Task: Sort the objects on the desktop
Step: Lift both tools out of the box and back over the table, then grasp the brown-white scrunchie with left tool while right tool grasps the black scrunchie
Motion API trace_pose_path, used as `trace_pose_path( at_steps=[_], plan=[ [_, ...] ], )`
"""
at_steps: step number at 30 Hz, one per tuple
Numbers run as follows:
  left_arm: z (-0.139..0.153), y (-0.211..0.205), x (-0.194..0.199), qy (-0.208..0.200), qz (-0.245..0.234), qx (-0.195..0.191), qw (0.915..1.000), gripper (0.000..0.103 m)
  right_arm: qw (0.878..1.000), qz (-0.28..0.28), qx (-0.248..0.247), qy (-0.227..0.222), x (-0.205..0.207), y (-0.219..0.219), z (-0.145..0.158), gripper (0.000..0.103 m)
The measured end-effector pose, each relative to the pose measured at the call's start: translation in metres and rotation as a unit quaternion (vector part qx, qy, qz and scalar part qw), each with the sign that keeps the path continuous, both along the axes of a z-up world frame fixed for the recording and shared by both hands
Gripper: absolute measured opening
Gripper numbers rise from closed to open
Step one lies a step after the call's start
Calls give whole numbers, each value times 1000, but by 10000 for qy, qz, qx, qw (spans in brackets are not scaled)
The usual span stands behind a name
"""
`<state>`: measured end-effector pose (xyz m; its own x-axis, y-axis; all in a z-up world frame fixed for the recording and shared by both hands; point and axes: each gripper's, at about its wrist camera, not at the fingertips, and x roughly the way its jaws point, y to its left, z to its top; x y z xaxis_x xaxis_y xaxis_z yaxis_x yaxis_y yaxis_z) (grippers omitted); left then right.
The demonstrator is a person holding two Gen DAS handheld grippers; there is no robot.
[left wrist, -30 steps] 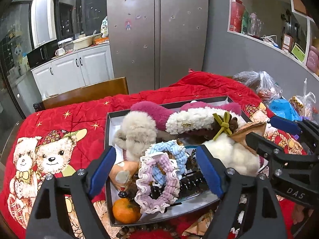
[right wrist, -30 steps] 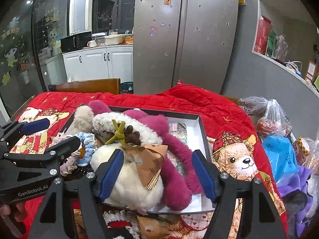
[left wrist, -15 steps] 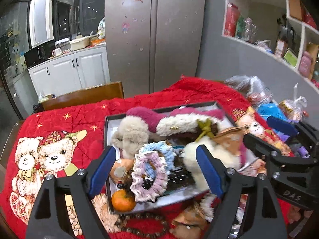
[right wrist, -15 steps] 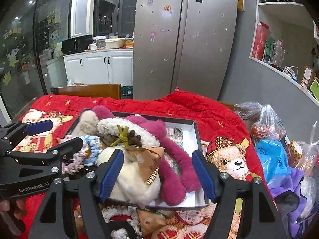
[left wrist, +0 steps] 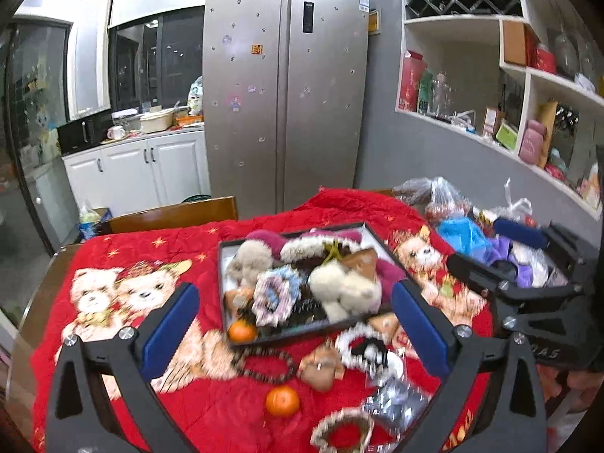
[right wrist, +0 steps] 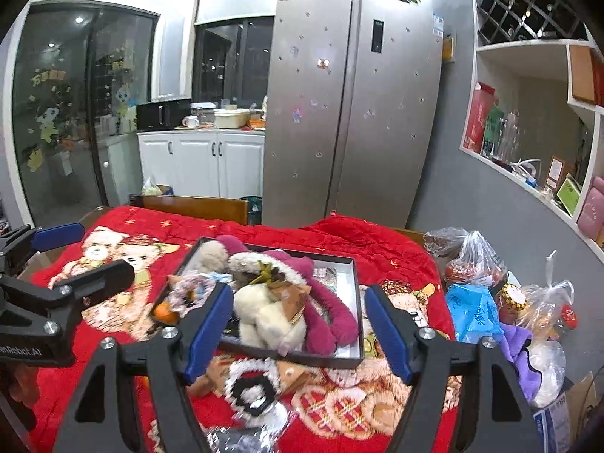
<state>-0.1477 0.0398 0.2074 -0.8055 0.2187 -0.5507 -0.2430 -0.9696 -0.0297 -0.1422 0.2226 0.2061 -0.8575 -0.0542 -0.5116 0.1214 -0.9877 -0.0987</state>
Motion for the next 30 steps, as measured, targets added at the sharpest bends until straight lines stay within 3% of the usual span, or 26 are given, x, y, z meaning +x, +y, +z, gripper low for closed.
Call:
trace_pose_path(
  at_steps=[6, 13, 20, 30],
  plan=[
    [-23, 4, 61, -82, 103, -300, 9995, 103, 9994, 289, 124, 177, 48, -10, -2, 87],
    [-91, 0, 121, -499, 229, -120, 9984, 103, 9986, 521, 50, -13, 91, -13, -50, 87],
    [-125, -5, 123, -864, 340, 227, 9954, 103, 9973, 562, 288, -378, 111, -15, -97, 87],
    [-139, -5, 106, -967, 320, 338, 9942, 103, 9967, 437, -42, -679, 106, -1, -110, 87]
  ],
)
